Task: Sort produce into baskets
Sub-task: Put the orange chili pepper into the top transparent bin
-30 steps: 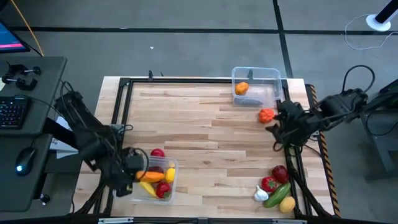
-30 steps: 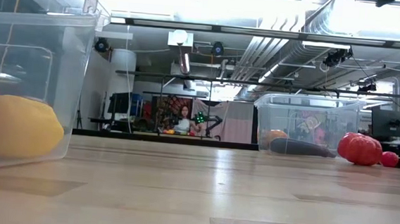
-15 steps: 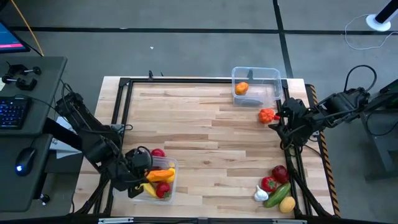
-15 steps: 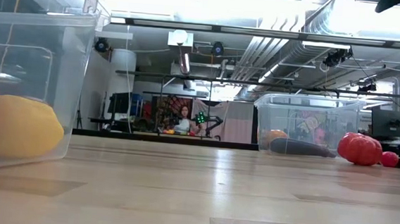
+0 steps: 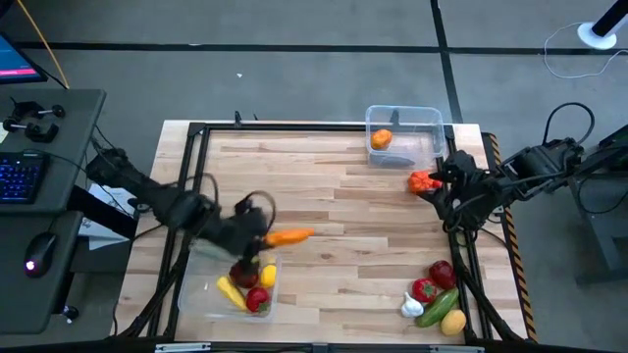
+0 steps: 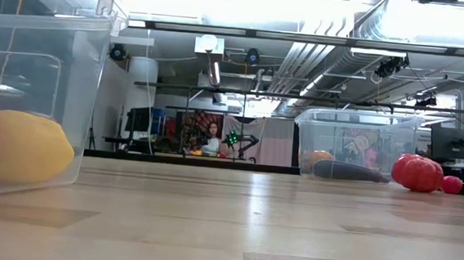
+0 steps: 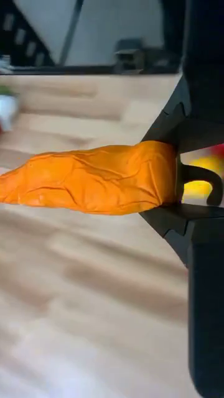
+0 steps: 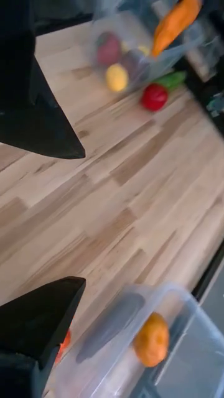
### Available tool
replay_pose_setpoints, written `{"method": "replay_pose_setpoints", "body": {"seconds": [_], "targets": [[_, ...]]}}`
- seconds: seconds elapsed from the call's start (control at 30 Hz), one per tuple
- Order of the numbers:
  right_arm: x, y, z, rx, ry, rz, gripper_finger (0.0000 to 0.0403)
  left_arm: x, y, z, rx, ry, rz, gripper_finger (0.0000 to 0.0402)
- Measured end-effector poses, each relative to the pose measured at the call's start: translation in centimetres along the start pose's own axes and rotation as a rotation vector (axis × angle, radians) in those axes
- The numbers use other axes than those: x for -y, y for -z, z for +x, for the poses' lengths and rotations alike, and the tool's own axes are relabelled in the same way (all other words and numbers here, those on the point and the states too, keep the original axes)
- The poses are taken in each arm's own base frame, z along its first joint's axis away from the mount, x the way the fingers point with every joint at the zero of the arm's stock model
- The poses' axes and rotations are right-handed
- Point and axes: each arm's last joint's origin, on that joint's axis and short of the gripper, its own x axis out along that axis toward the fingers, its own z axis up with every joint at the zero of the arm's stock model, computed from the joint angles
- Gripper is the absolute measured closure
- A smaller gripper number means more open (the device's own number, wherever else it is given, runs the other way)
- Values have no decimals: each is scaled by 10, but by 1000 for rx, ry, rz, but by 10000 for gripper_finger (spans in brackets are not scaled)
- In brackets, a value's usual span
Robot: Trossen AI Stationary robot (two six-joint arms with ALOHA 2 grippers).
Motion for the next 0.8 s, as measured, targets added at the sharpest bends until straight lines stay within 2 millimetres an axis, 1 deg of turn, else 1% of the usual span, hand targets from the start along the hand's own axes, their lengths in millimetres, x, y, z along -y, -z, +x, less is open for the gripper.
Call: {"method": "replay_pose_setpoints", "body": {"seconds": [0.17,0.27,0.43,0.63,0.8], "targets": [[-6,-4,2,70,-3,52,87,-25,-34,10,156,-6,69,311],[-10,-4,4,80,-5,73,87,-34,-44,12,188,4,83,311],[-16,-3,9,69,11,92,87,-38,-45,14,140,98,87,311],[-23,-1,16,50,29,73,87,-28,-38,12,106,157,114,311],[-28,-2,17,23,-8,90,87,-20,-35,10,103,173,136,311]]}}
